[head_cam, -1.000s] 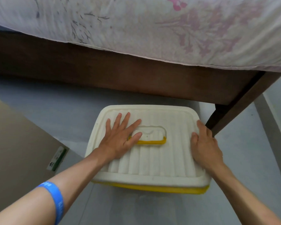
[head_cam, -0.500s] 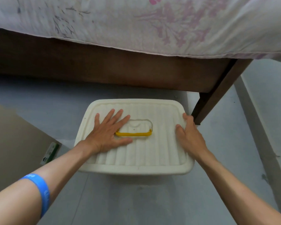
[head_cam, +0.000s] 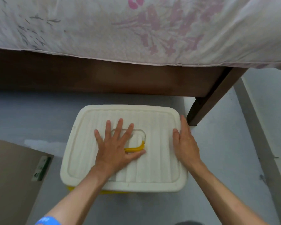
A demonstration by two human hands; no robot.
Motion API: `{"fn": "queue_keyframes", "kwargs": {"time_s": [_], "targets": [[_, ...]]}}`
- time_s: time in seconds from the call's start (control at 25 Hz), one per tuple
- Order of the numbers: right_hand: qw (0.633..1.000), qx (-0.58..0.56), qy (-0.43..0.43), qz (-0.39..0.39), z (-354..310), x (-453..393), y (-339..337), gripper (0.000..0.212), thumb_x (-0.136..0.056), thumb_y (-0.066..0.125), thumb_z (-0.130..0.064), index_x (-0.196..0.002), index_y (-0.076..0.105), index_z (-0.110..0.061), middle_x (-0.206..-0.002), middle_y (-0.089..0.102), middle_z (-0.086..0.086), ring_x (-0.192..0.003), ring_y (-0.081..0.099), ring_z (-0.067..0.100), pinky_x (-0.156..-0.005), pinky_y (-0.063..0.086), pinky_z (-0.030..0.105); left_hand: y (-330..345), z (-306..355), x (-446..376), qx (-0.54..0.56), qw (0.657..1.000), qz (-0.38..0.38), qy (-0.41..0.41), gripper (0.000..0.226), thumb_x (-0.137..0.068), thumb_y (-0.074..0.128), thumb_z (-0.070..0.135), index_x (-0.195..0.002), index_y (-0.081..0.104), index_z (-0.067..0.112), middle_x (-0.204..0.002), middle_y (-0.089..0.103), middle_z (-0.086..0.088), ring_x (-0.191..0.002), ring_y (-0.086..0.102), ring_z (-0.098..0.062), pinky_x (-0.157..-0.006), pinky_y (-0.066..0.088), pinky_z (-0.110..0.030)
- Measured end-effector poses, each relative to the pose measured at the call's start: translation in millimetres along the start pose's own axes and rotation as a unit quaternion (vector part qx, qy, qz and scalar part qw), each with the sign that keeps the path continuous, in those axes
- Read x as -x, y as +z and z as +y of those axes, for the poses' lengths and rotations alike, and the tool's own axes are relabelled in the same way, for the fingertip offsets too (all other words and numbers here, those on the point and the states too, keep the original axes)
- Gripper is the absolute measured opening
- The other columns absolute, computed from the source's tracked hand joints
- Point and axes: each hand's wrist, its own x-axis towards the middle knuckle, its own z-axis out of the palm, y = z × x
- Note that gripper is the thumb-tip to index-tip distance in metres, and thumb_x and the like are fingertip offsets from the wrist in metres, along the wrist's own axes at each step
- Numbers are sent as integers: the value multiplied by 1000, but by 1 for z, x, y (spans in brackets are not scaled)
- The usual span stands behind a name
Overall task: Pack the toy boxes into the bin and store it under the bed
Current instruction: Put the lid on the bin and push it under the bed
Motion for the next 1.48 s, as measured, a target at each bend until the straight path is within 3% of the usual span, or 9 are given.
{"fn": "queue_keyframes", "kwargs": {"time_s": [0.16,0.32,0.44,0.6,0.8,0.96,1.2,1.36,1.48], "targets": [[977,-144,159,-15,1,1,-9,83,-80,48,-79,-148,27,-38,-129,60,-4,-110,62,23,-95,52,50,3,7,6,27,999,2,-22,102,-60,-2,96,-146,-27,47,-158,-36,7,-147,-29,-30,-114,-6,-67],[924,-317,200,-77,7,0,-17,69,-72,70,-66,-130,53,-32,-108,70,-10,-89,70,11,-75,58,32,0,5,0,36,999,-5,-5,102,-61,4,97,-148,-21,49,-159,-31,11,-148,-28,-25,-116,-7,-65],[875,-378,242,-182,26,4,-36,67,-71,79,-56,-123,61,-16,-108,75,0,-91,73,18,-75,59,32,-2,3,-2,44,999,-16,-4,100,-62,11,97,-147,-19,52,-161,-26,13,-149,-25,-23,-117,-6,-64],[925,-285,194,-160,30,9,-49,35,-77,77,-49,-82,75,-15,-79,77,2,-76,74,20,-69,63,38,-4,8,2,28,999,-15,-6,101,-63,12,96,-148,-18,51,-162,-24,11,-150,-20,-25,-117,-3,-64],[990,-55,109,-71,14,11,-44,47,-87,61,-54,-59,57,-16,-63,63,1,-61,60,23,-54,43,30,-5,10,3,18,1000,-23,-2,98,-62,7,98,-146,-19,56,-164,-22,6,-151,-16,-31,-115,3,-68],[996,-17,83,-16,7,20,-38,46,-93,55,-51,-64,49,-16,-68,58,1,-67,58,25,-58,41,31,-1,11,3,18,1000,-2,4,94,-65,7,98,-146,-19,57,-164,-20,5,-151,-16,-32,-114,2,-69],[993,46,106,-29,-5,11,-38,32,-90,59,-38,-73,46,-15,-74,51,-1,-74,52,25,-63,38,31,2,10,2,10,1000,-4,0,94,-65,6,97,-145,-23,57,-164,-22,4,-150,-19,-31,-114,2,-69],[993,67,96,-26,-12,10,-42,38,-93,56,-33,-65,37,-17,-70,46,-2,-71,49,24,-62,37,32,1,12,0,-2,1000,0,4,94,-64,2,96,-143,-26,55,-164,-23,3,-150,-18,-33,-114,3,-69],[980,189,59,-29,-15,24,-37,19,-99,46,-24,-89,54,-11,-105,62,10,-93,55,29,-80,44,37,-3,8,-2,2,1000,-13,4,93,-62,-2,98,-141,-30,56,-163,-24,3,-150,-19,-33,-114,1,-70]]}}
